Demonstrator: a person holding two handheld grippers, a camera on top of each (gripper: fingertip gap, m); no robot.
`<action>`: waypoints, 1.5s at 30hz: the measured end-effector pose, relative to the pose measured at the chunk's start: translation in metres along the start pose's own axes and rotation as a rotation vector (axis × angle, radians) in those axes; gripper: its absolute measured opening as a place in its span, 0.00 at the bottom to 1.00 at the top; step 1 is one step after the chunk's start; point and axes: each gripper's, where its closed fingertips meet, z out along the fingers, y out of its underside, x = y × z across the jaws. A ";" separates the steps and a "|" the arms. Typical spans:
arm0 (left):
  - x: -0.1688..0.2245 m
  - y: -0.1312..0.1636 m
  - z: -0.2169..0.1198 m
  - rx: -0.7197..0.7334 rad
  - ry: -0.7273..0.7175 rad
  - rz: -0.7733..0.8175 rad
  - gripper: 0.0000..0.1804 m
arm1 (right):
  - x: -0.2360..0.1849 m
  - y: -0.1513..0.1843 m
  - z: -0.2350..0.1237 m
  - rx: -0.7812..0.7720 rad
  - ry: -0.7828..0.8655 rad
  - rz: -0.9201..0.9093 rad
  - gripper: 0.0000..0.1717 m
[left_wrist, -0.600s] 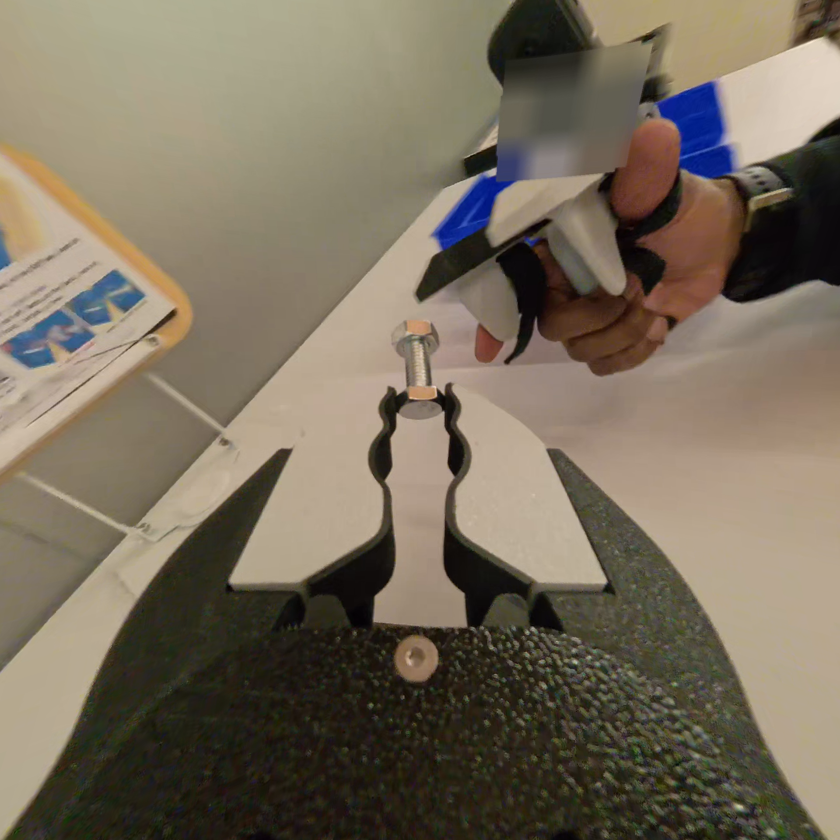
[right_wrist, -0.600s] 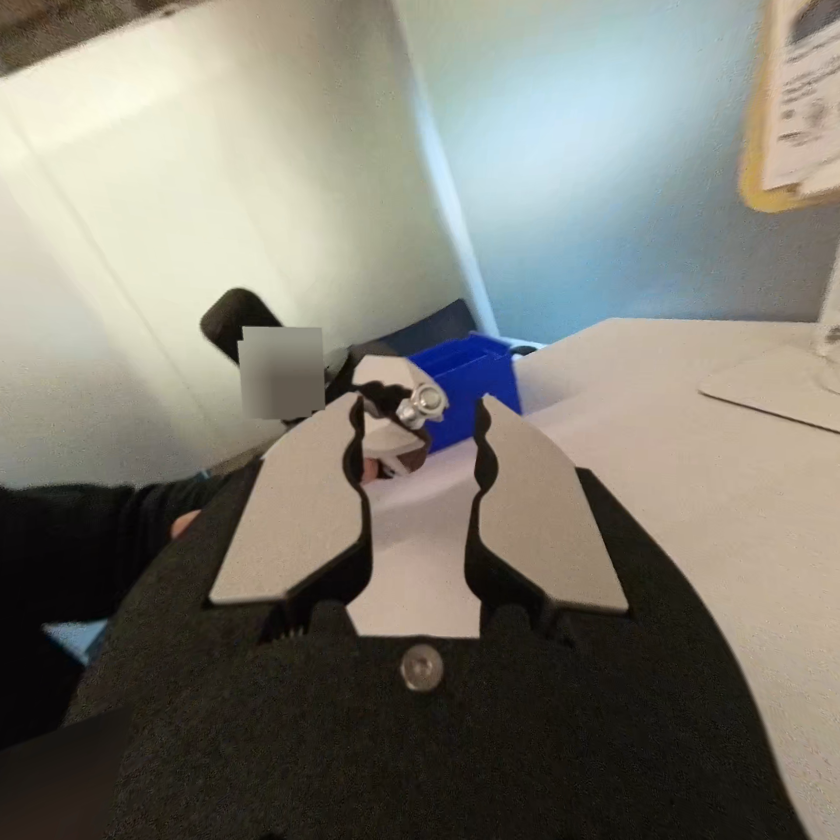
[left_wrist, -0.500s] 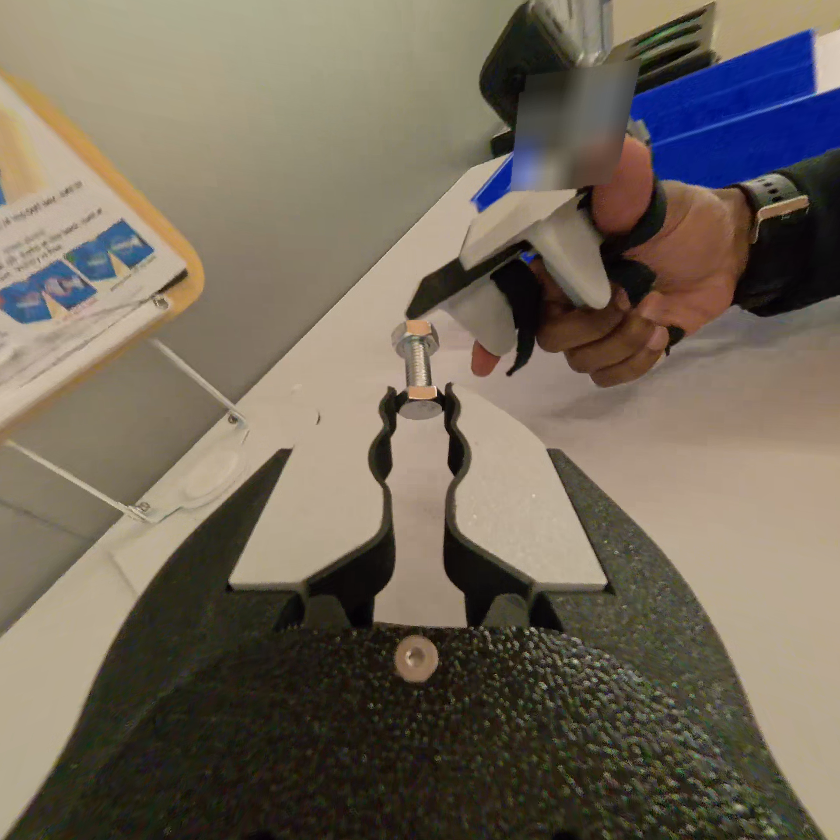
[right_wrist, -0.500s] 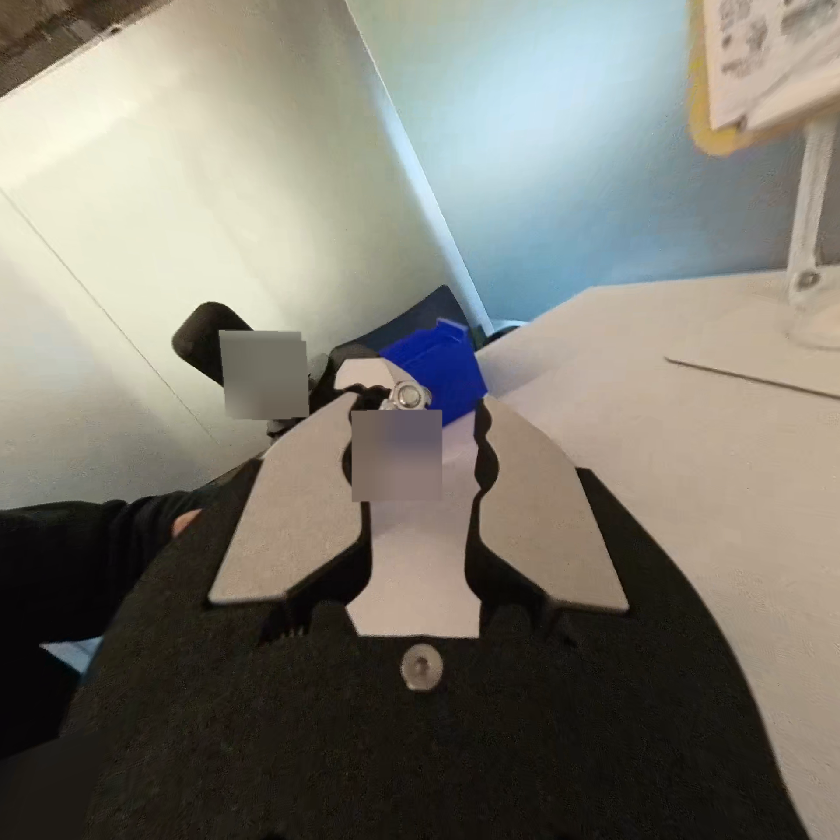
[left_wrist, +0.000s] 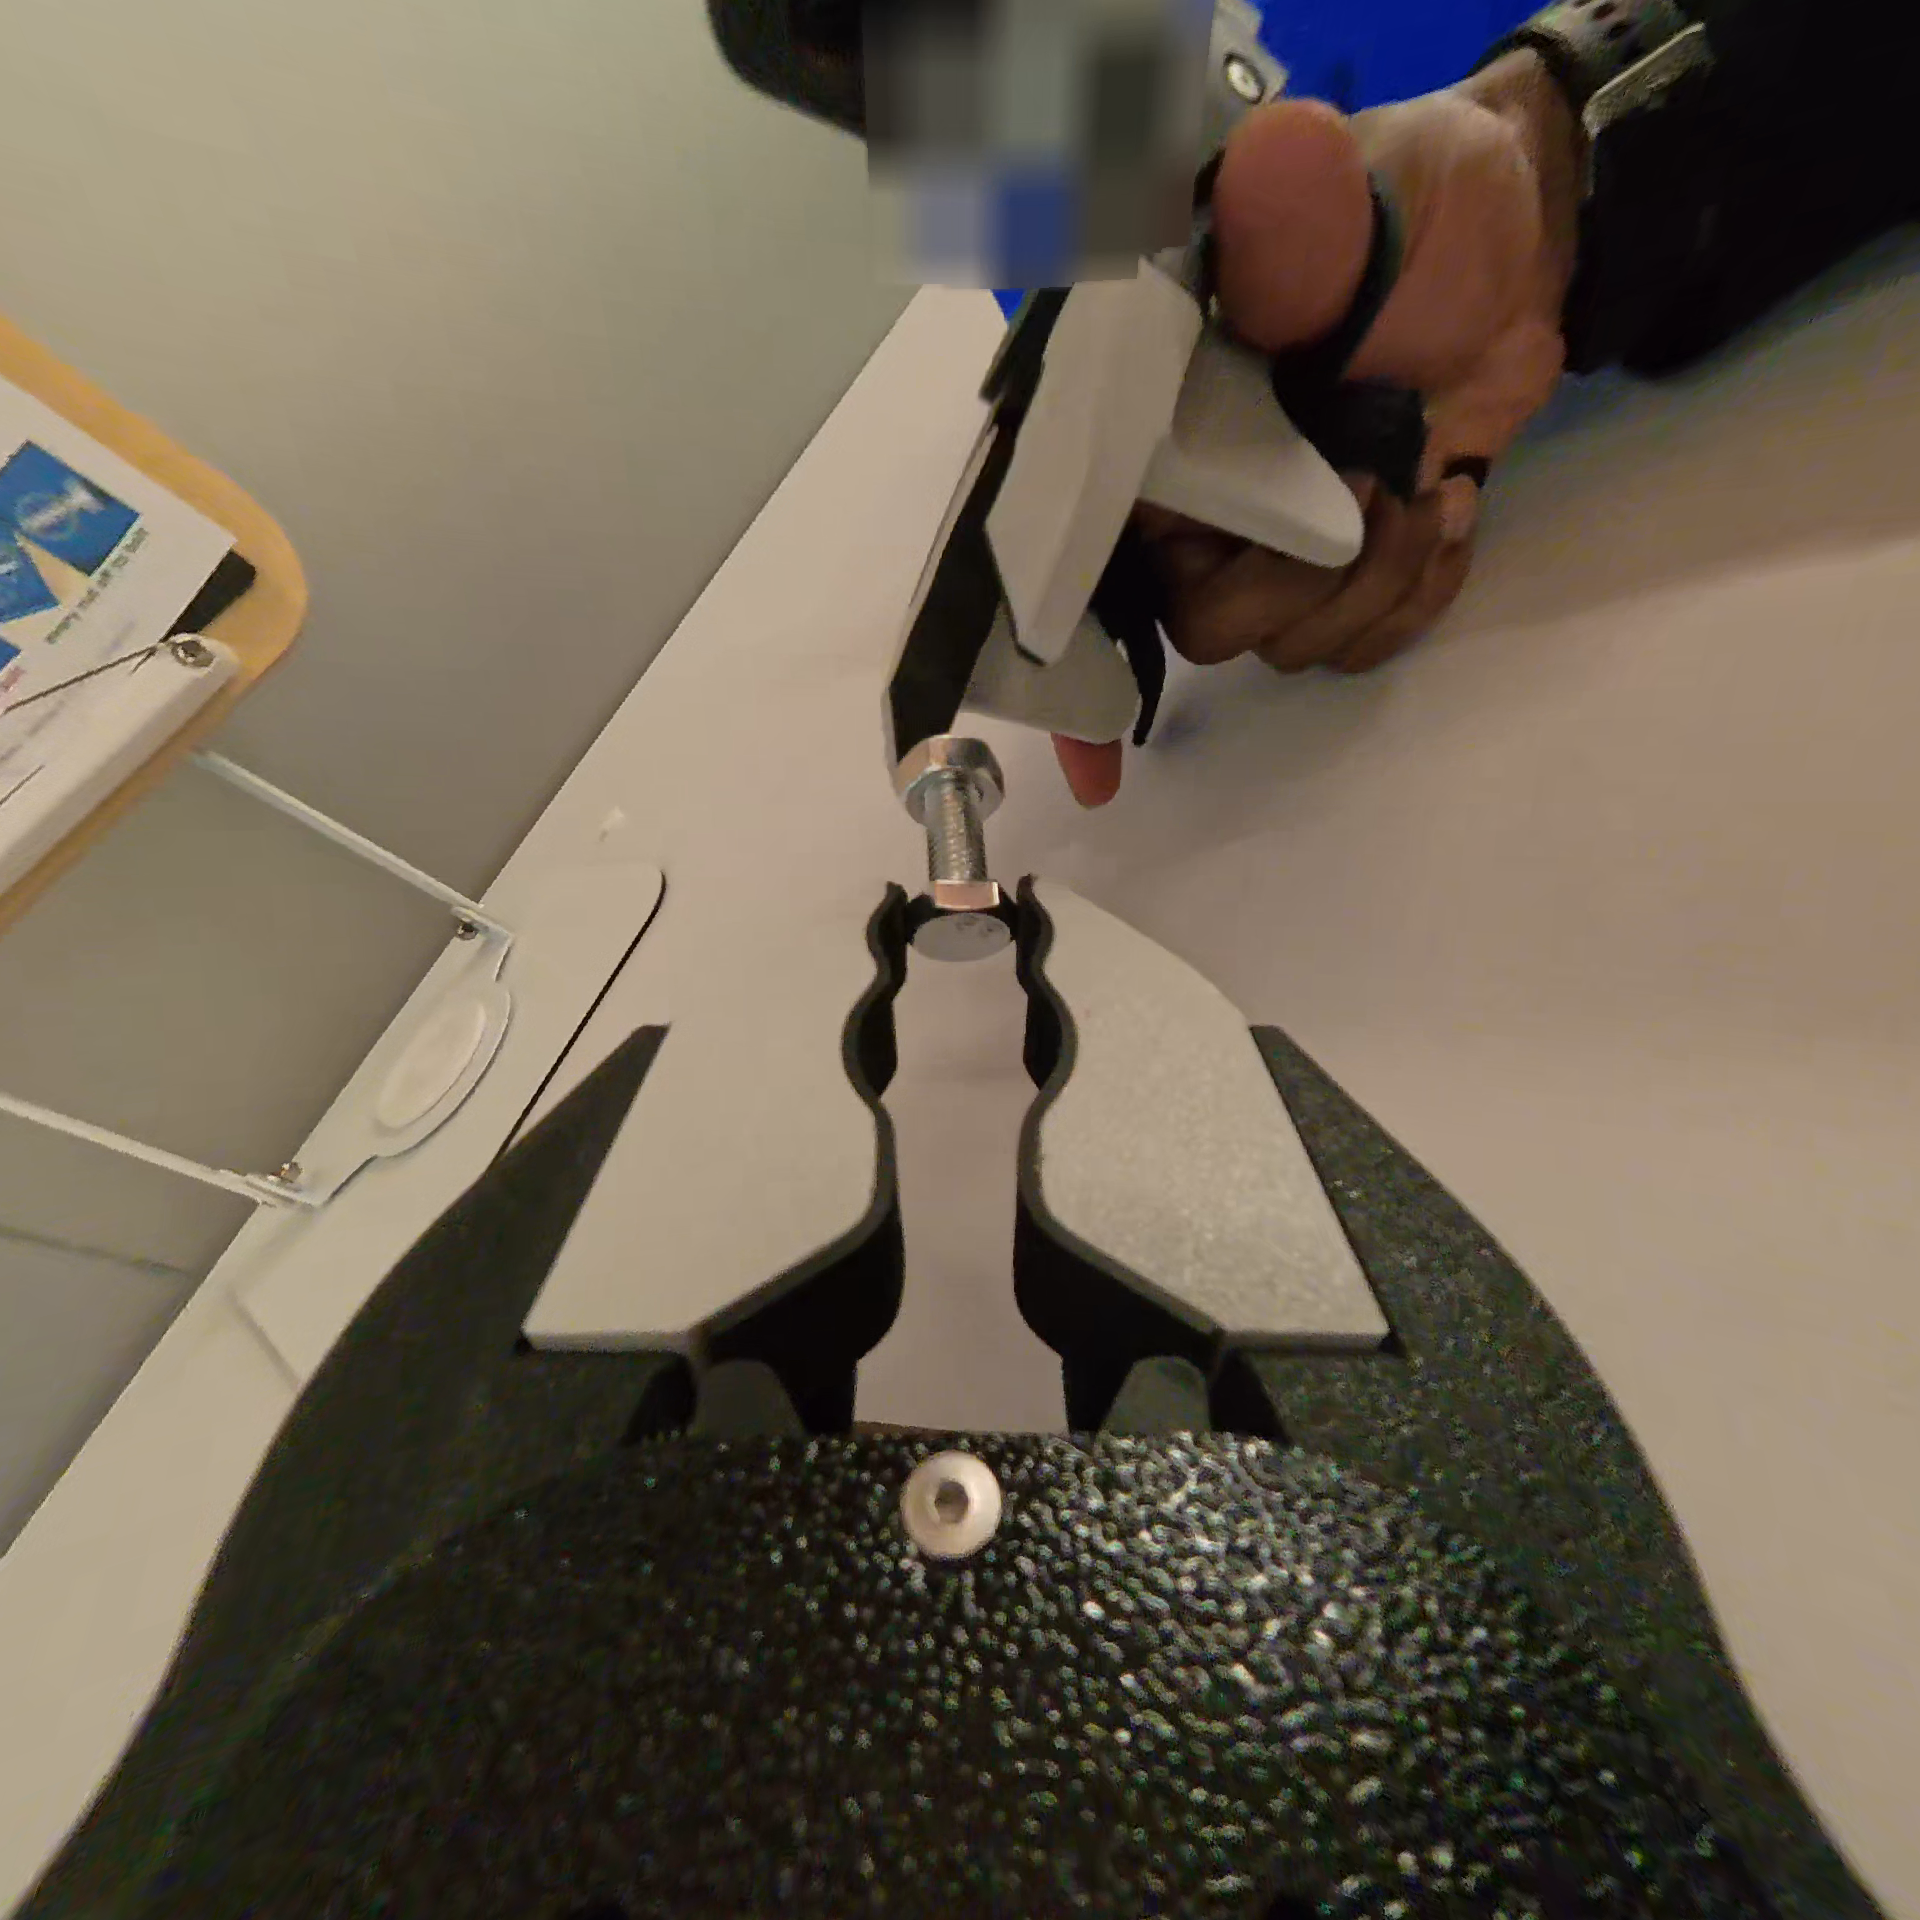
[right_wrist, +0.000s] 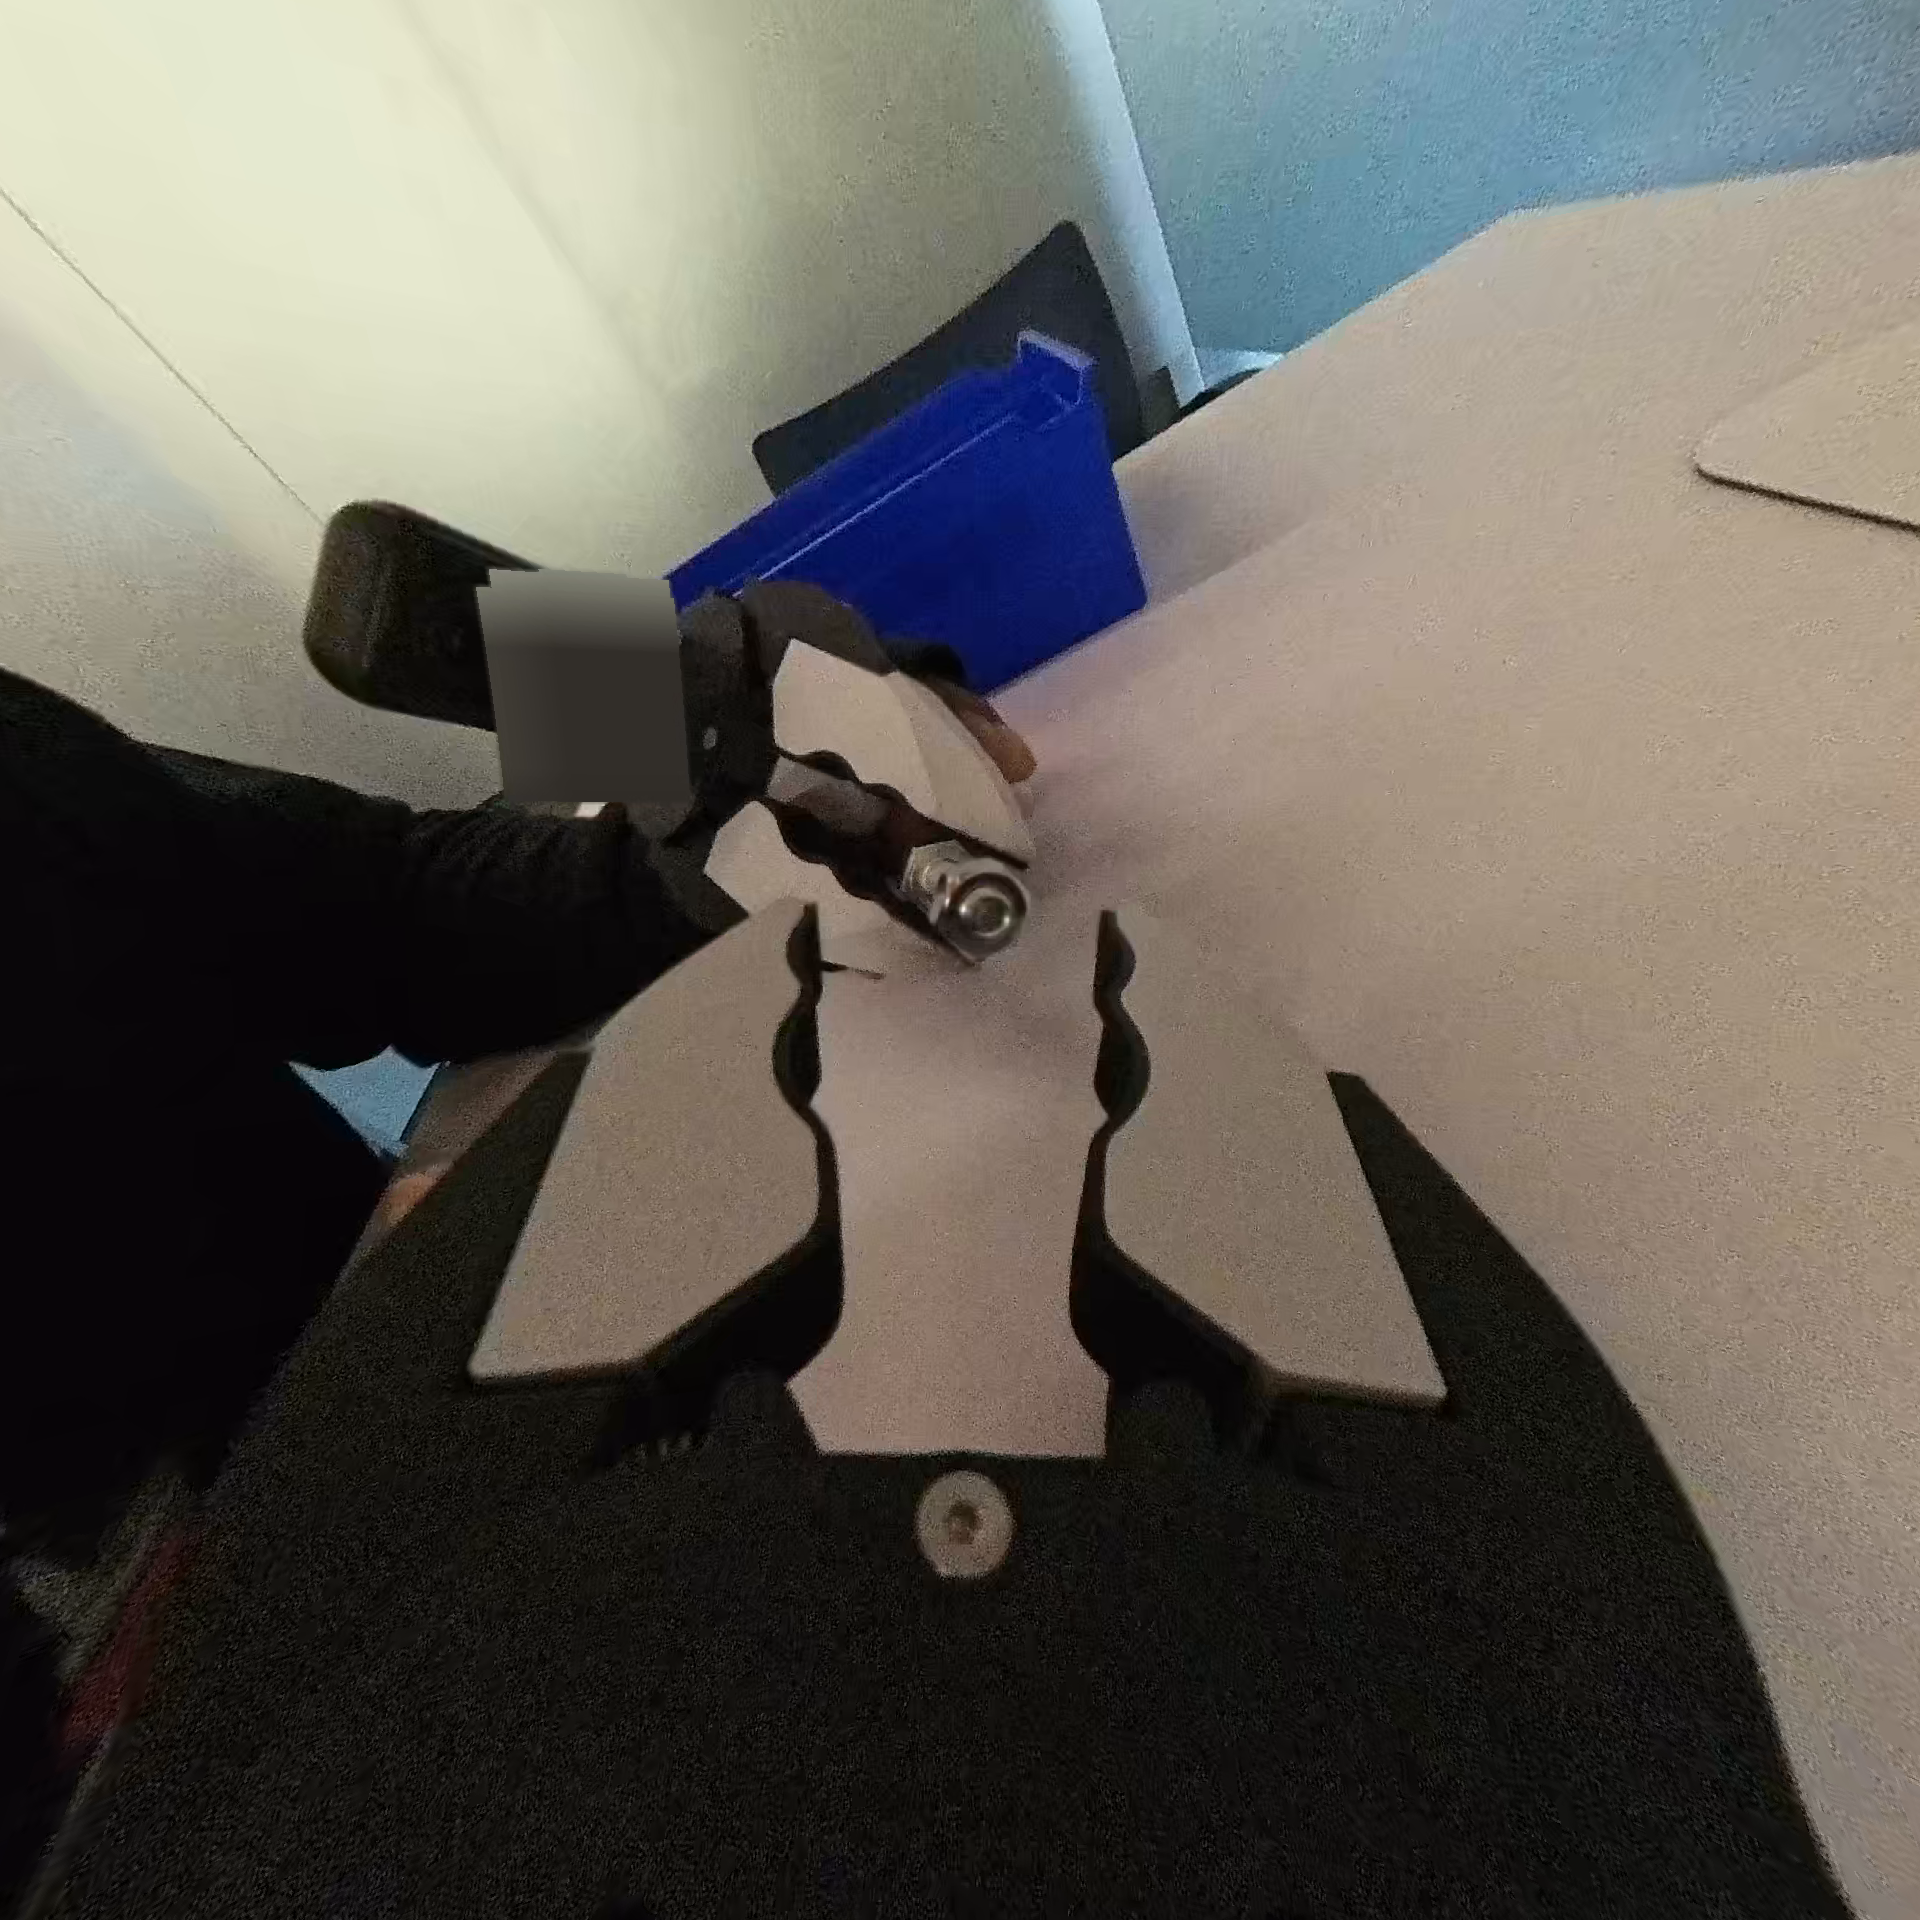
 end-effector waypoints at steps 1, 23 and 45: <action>0.002 -0.001 0.000 0.007 0.010 0.007 0.11 | 0.000 0.002 0.000 -0.010 -0.007 0.009 0.29; 0.044 -0.027 -0.016 0.112 0.349 -0.170 0.11 | -0.047 0.023 -0.009 -0.037 0.065 -0.838 0.13; 0.056 -0.048 -0.023 0.169 0.454 -0.285 0.11 | -0.055 0.026 -0.010 -0.074 0.150 -1.006 0.23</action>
